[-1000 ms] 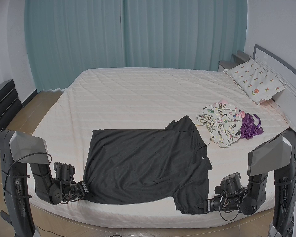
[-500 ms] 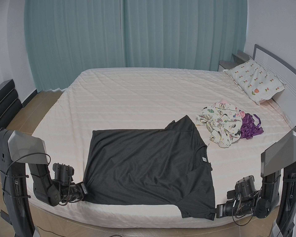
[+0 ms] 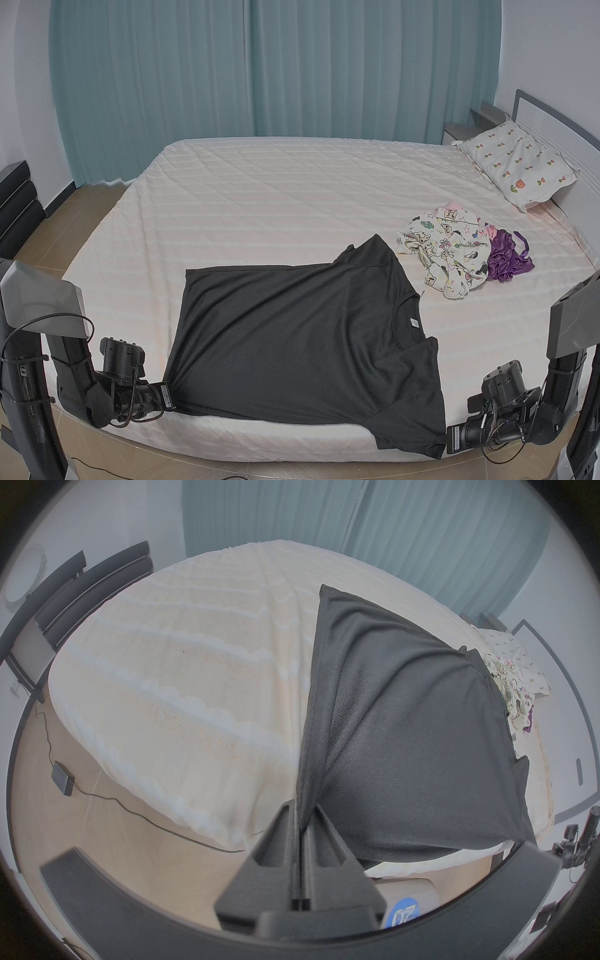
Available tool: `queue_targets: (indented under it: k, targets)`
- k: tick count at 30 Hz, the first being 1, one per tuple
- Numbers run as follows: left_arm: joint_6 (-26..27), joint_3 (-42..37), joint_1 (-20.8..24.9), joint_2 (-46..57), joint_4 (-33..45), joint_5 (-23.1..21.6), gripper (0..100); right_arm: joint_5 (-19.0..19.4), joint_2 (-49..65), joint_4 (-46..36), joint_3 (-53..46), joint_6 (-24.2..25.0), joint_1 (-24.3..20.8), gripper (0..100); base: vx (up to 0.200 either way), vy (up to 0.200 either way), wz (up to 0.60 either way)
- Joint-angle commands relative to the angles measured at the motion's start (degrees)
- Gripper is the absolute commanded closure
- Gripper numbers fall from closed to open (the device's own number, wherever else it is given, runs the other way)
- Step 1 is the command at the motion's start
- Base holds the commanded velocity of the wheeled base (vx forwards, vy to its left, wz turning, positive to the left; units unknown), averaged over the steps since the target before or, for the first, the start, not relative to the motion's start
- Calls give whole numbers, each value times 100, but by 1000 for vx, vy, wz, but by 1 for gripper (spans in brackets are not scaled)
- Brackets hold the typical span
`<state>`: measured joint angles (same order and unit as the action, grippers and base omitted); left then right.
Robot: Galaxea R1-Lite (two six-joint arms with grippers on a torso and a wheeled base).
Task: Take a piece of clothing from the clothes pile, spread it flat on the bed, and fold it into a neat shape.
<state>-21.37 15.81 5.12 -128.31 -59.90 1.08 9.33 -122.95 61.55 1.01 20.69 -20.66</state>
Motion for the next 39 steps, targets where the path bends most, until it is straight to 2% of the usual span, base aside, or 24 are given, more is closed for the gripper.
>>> queue_targets:
  k: [1, 10, 15, 17, 26, 27, 32, 39]
  targets:
    - [63, 18, -20, -151, -39, 23, 100, -124, 465, -337, -101, 14, -298, 100, 0, 0, 0]
    - [54, 115, -20, -538, -162, 32, 100, -282, 624, -934, -101, 5, -324, 100, 0, 0, 0]
    - [54, 124, -29, -520, -171, 32, 100, -265, 632, -1224, -101, 23, -553, 100, 0, 0, 0]
    - [45, 115, -37, -502, -232, 32, 100, -273, 632, -1374, -101, 23, -773, 100, 0, 0, 0]
    - [54, 36, -90, -538, -346, -38, 100, -291, 571, -1119, -101, 181, -852, 100, 0, 0, 0]
    - [54, 36, -90, -538, -346, -38, 0, -291, 571, -1119, -101, 181, -852, 100, 0, 0, 0]
    - [54, 36, -152, -511, -346, -117, 0, -291, 571, -1101, -101, 199, -799, 100, 0, 0, 0]
    - [54, -289, -565, -142, -320, -1357, 0, -238, 553, -969, -101, 375, -790, 100, 0, 0, 0]
